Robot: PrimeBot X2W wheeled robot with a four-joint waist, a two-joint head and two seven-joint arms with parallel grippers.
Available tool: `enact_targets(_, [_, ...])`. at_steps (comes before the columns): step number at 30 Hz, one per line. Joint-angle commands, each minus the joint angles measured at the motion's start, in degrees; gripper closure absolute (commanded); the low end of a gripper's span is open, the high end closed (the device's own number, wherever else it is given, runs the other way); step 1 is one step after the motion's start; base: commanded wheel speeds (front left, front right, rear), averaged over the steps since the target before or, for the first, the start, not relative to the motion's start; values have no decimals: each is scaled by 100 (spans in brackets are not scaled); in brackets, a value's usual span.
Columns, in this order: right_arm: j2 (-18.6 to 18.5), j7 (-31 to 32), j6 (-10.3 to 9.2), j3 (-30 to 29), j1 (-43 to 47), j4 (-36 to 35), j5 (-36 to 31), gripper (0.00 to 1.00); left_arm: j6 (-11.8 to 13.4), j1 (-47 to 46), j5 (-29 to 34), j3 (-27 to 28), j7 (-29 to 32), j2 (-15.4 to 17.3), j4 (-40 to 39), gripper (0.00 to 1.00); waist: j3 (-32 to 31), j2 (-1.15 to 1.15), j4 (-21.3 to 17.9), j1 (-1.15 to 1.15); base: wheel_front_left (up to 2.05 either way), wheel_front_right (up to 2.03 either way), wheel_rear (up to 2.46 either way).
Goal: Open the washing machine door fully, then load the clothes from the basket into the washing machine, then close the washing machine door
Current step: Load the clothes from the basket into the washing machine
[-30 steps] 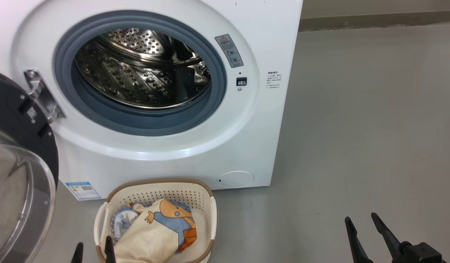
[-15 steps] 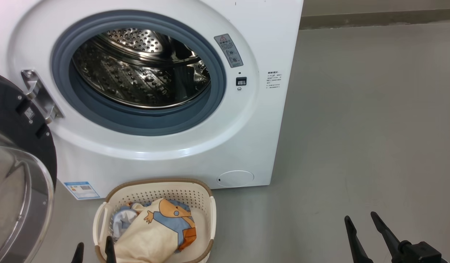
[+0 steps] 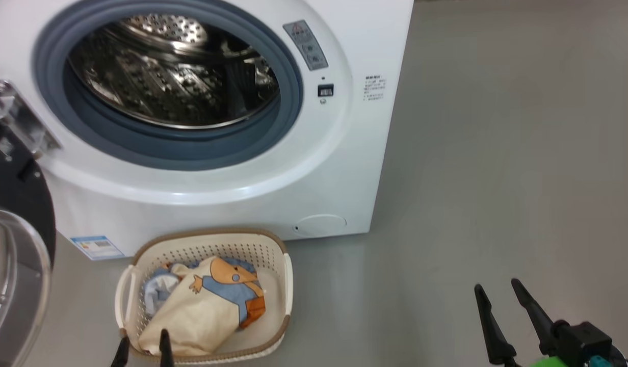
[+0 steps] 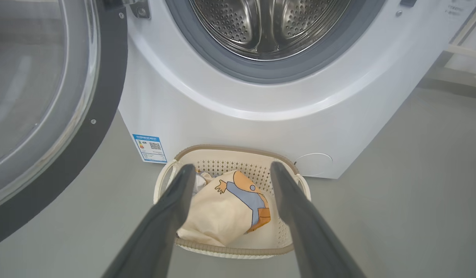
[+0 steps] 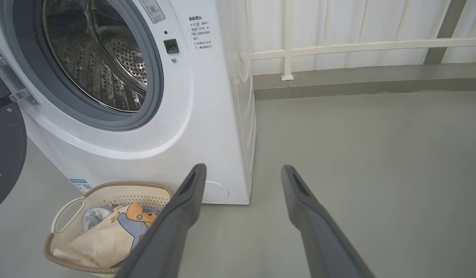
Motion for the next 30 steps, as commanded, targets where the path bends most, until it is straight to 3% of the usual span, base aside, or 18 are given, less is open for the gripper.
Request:
enact_targets(1, [-27,-69,9,190,-294,-167,40,0,-74,-451,30,99,-37,58,39,0,478,0,-143,0,0,0,0])
enact_targets(8, [-17,-69,9,305,-684,-200,107,0,-270,-1336,5,34,26,161,985,0,1281,0,-328,0,0,0,0])
enact_targets(22, [-147,-69,9,485,-1387,-311,274,0,-682,-3303,385,-433,217,747,3136,0,2585,0,-666,0,0,0,0])
enact_targets(30, [-108,-69,9,393,-1534,-415,362,0,-729,-4138,370,-420,99,997,4213,0,3121,0,-869,0,0,0,0])
